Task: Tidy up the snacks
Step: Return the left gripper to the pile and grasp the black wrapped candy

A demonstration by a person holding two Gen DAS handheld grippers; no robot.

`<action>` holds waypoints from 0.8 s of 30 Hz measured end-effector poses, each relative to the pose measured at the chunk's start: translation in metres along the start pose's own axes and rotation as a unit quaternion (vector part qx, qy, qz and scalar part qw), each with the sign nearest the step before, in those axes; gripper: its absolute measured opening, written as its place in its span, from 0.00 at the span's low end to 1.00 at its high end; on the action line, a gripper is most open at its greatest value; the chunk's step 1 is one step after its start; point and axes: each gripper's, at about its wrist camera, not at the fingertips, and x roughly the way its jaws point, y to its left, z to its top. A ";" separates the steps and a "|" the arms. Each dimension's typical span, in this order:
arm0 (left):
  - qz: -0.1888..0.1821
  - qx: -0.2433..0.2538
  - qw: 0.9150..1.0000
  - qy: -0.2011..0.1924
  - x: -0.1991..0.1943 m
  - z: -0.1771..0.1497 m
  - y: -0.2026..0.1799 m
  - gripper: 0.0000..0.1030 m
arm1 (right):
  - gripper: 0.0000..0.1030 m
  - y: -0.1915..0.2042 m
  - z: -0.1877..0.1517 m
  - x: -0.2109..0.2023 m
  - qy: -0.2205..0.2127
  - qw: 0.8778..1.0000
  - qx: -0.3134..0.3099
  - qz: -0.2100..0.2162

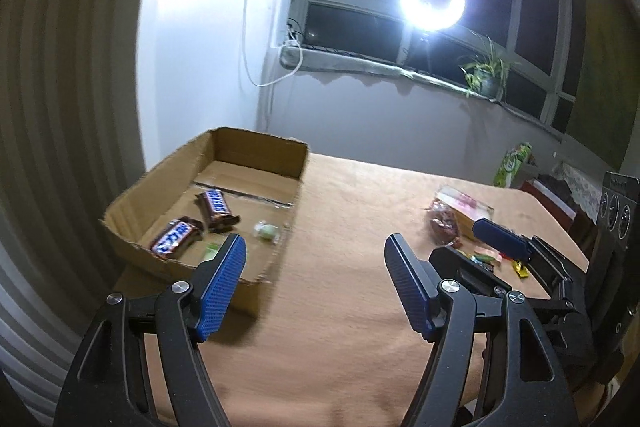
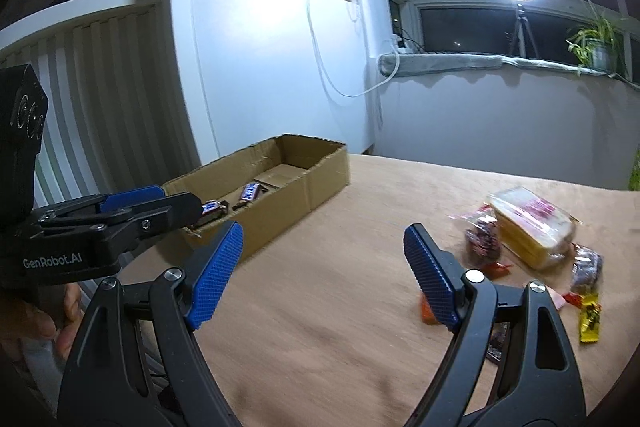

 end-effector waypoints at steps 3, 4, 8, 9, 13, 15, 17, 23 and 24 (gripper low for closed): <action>-0.007 0.007 1.000 0.008 0.003 -0.004 -0.012 0.70 | 0.83 -0.014 -0.006 -0.007 0.002 1.000 0.007 -0.016; -0.012 0.011 1.000 0.013 0.007 -0.005 -0.018 0.70 | 0.83 -0.018 -0.007 -0.010 0.002 1.000 0.008 -0.021; -0.030 0.027 0.999 0.029 0.018 -0.010 -0.039 0.70 | 0.83 -0.048 -0.018 -0.022 0.008 0.998 0.026 -0.053; -0.036 0.031 0.998 0.034 0.021 -0.012 -0.045 0.70 | 0.83 -0.056 -0.021 -0.025 0.012 0.998 0.031 -0.062; -0.060 0.051 0.995 0.056 0.036 -0.019 -0.072 0.70 | 0.83 -0.092 -0.035 -0.040 0.019 0.993 0.056 -0.098; -0.074 0.062 0.993 0.068 0.044 -0.023 -0.087 0.70 | 0.83 -0.110 -0.043 -0.046 0.027 0.990 0.067 -0.119; -0.088 0.074 0.990 0.082 0.051 -0.029 -0.103 0.70 | 0.83 -0.127 -0.050 -0.054 0.031 0.987 0.077 -0.140; -0.128 0.121 0.978 0.117 0.072 -0.043 -0.150 0.70 | 0.83 -0.164 -0.060 -0.069 0.059 0.978 0.069 -0.185; -0.131 0.128 0.976 0.120 0.075 -0.045 -0.158 0.70 | 0.83 -0.168 -0.061 -0.071 0.065 0.977 0.063 -0.195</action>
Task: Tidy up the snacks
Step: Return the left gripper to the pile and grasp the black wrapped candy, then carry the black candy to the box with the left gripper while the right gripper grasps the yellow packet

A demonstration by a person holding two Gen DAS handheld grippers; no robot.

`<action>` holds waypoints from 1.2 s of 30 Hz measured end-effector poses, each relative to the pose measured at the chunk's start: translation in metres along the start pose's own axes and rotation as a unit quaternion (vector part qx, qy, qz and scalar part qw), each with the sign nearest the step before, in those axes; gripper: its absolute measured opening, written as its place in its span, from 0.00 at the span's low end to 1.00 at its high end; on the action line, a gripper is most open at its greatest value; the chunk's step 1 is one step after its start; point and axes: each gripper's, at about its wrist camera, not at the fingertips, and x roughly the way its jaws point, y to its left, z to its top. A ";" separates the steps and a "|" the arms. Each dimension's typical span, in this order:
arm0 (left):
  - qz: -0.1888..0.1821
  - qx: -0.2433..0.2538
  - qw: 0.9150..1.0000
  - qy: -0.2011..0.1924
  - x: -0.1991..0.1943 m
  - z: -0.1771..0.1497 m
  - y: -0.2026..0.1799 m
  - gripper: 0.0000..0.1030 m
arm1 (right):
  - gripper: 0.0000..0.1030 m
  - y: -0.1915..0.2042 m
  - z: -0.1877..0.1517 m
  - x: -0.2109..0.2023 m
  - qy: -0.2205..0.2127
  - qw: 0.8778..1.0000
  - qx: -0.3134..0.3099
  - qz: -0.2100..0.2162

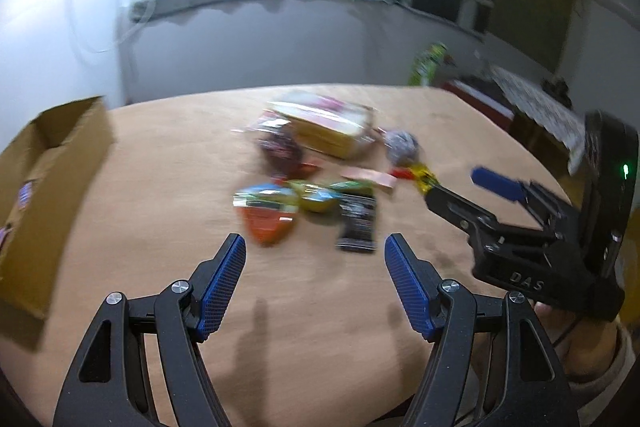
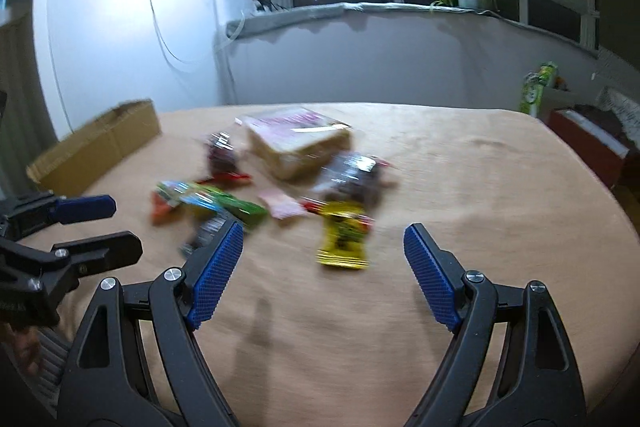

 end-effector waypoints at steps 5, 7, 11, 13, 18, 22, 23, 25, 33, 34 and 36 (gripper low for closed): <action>-0.009 0.032 0.999 0.023 0.028 0.004 -0.022 0.70 | 0.83 -0.007 0.000 0.007 0.022 1.000 -0.018 -0.011; -0.006 0.036 0.999 0.029 0.035 0.004 -0.024 0.69 | 0.82 -0.007 0.002 0.011 0.032 0.999 -0.023 -0.009; -0.004 0.030 0.999 0.043 0.047 0.003 -0.021 0.52 | 0.72 -0.004 0.002 0.022 0.051 0.998 -0.031 -0.009; -0.001 0.036 0.999 0.037 0.049 0.001 -0.020 0.50 | 0.61 -0.002 0.001 0.029 0.062 0.997 -0.035 -0.009; 0.005 0.038 0.999 0.018 0.048 -0.002 -0.018 0.29 | 0.27 -0.002 0.000 0.035 0.066 0.997 -0.040 -0.004; -0.001 0.031 0.999 0.011 0.048 -0.003 -0.012 0.25 | 0.27 -0.004 -0.001 0.034 0.057 0.998 -0.036 0.004; -0.003 0.028 1.000 0.009 0.046 -0.003 -0.012 0.24 | 0.27 -0.005 -0.002 0.033 0.054 0.998 -0.032 0.008; -0.009 0.019 1.000 0.005 0.044 -0.005 -0.009 0.24 | 0.27 -0.008 -0.001 0.032 0.050 0.998 -0.023 0.014; -0.023 0.012 1.000 0.002 0.033 -0.008 -0.012 0.24 | 0.27 -0.011 -0.001 0.029 0.034 0.999 -0.011 0.027; -0.024 0.011 1.000 0.002 0.032 -0.008 -0.013 0.24 | 0.27 -0.011 0.000 0.029 0.033 0.999 -0.010 0.027; -0.026 0.010 1.000 0.001 0.030 -0.009 -0.013 0.24 | 0.27 -0.012 -0.001 0.028 0.027 0.999 -0.008 0.029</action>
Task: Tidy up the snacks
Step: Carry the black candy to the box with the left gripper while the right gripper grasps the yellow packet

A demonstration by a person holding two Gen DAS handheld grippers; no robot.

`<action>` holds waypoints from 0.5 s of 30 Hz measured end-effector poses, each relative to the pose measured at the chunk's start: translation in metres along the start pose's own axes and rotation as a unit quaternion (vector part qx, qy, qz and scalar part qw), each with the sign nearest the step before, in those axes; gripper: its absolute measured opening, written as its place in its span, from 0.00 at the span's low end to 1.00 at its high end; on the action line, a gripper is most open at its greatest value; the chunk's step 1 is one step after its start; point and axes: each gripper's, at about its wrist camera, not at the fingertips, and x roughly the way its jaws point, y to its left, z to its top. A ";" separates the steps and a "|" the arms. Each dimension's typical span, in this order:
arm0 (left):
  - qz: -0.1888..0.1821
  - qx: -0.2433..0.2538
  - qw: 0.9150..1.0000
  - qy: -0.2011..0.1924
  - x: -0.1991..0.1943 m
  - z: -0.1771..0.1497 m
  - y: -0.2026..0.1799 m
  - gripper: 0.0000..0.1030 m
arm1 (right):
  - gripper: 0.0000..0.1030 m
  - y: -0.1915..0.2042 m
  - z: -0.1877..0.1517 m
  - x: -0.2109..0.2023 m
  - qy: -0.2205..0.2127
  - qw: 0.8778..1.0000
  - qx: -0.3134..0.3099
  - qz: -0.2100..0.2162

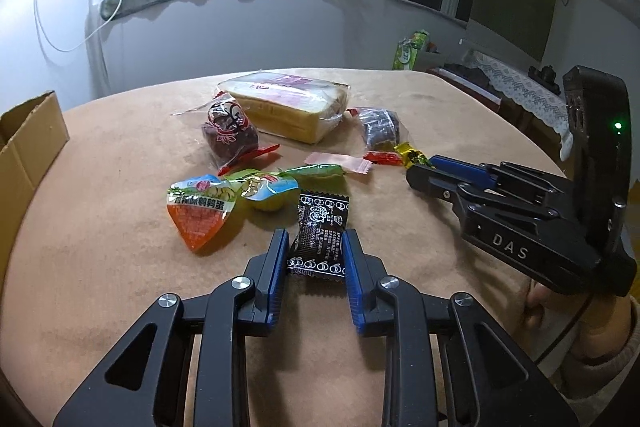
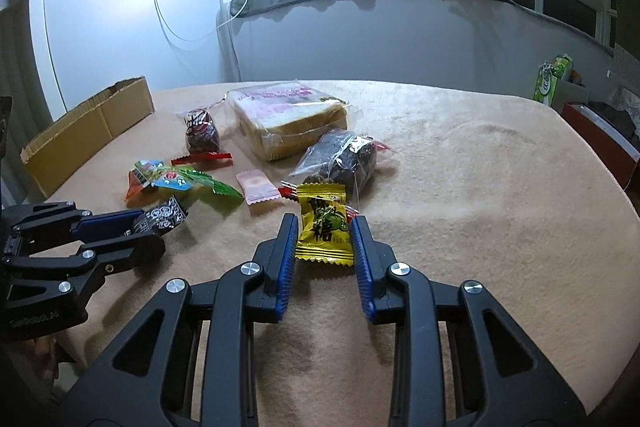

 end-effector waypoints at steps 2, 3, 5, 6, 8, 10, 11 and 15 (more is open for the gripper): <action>-0.002 -0.002 1.000 -0.001 -0.002 0.000 0.000 0.24 | 0.27 -0.001 0.000 -0.001 -0.004 1.000 0.001 0.003; -0.003 -0.003 1.000 -0.002 -0.003 0.000 0.000 0.24 | 0.27 -0.001 0.000 -0.002 -0.007 1.000 0.003 0.003; -0.002 -0.003 1.000 -0.006 -0.006 0.000 0.000 0.24 | 0.27 -0.003 0.000 -0.003 -0.010 1.000 0.009 0.007; -0.002 -0.004 1.000 -0.009 -0.007 0.001 0.001 0.24 | 0.27 -0.005 0.000 -0.003 -0.011 1.000 0.015 0.010; -0.002 -0.007 1.000 -0.015 -0.012 0.001 0.001 0.24 | 0.27 -0.008 0.000 -0.004 -0.009 1.000 0.025 0.017; 0.000 -0.010 1.000 -0.021 -0.016 0.002 0.003 0.24 | 0.27 -0.014 0.001 -0.006 -0.011 0.998 0.045 0.031; 0.000 -0.011 1.000 -0.024 -0.018 0.002 0.004 0.24 | 0.27 -0.016 0.001 -0.007 -0.012 0.997 0.056 0.041; 0.003 -0.017 0.999 -0.037 -0.028 0.003 0.009 0.24 | 0.27 -0.011 0.005 -0.018 -0.024 0.997 0.059 0.043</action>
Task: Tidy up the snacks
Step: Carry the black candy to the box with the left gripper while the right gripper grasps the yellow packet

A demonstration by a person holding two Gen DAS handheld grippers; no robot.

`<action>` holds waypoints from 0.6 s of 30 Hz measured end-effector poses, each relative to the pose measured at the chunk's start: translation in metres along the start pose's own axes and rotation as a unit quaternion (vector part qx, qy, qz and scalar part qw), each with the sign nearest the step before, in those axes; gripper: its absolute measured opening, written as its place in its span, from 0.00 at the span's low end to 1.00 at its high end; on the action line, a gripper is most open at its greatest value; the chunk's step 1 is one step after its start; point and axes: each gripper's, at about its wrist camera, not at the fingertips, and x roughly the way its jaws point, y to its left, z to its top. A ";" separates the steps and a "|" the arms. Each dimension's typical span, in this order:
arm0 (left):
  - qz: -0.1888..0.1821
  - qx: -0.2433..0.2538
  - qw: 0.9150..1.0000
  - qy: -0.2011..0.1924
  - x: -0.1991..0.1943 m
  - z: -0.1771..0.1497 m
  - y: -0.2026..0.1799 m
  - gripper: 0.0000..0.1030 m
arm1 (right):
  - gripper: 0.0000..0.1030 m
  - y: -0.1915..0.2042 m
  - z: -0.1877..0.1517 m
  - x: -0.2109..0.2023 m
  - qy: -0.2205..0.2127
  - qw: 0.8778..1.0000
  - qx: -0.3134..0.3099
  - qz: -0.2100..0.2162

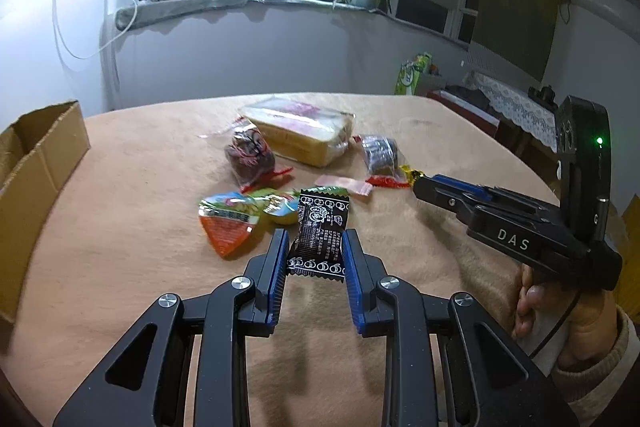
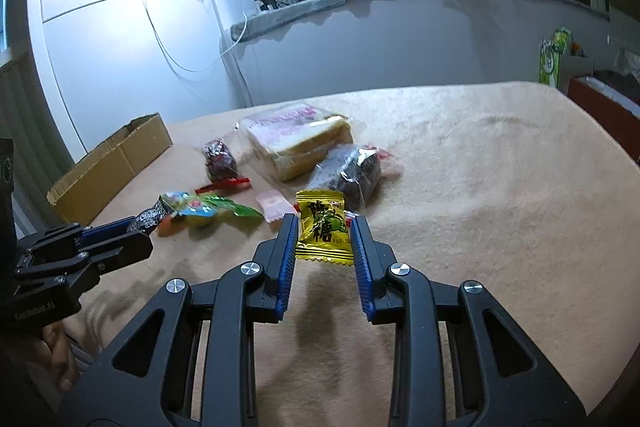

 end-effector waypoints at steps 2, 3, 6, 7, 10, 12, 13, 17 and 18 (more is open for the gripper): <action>0.001 -0.003 1.000 -0.007 -0.005 0.002 0.004 0.24 | 0.27 0.007 0.004 -0.006 -0.008 1.000 -0.005 0.000; 0.002 -0.005 1.000 -0.011 -0.008 0.002 0.006 0.24 | 0.27 0.009 0.006 -0.009 -0.012 1.000 -0.008 0.001; 0.006 -0.011 1.000 -0.024 -0.018 0.006 0.011 0.24 | 0.27 0.020 0.014 -0.018 -0.023 1.000 -0.017 0.002; 0.007 -0.013 0.999 -0.029 -0.021 0.006 0.013 0.24 | 0.27 0.024 0.017 -0.021 -0.028 0.999 -0.021 0.001; 0.011 -0.019 0.999 -0.040 -0.030 0.008 0.020 0.24 | 0.27 0.034 0.023 -0.025 -0.034 0.999 -0.030 0.003; 0.014 -0.025 0.998 -0.047 -0.036 0.008 0.026 0.24 | 0.27 0.044 0.028 -0.027 -0.037 0.999 -0.039 0.004; 0.016 -0.029 0.998 -0.051 -0.039 0.009 0.030 0.24 | 0.27 0.047 0.030 -0.027 -0.038 0.998 -0.041 0.005; 0.021 -0.042 0.997 -0.063 -0.050 0.008 0.044 0.24 | 0.27 0.067 0.037 -0.024 -0.039 0.998 -0.057 0.010; 0.024 -0.046 0.996 -0.067 -0.053 0.007 0.049 0.24 | 0.27 0.071 0.038 -0.023 -0.039 0.997 -0.061 0.012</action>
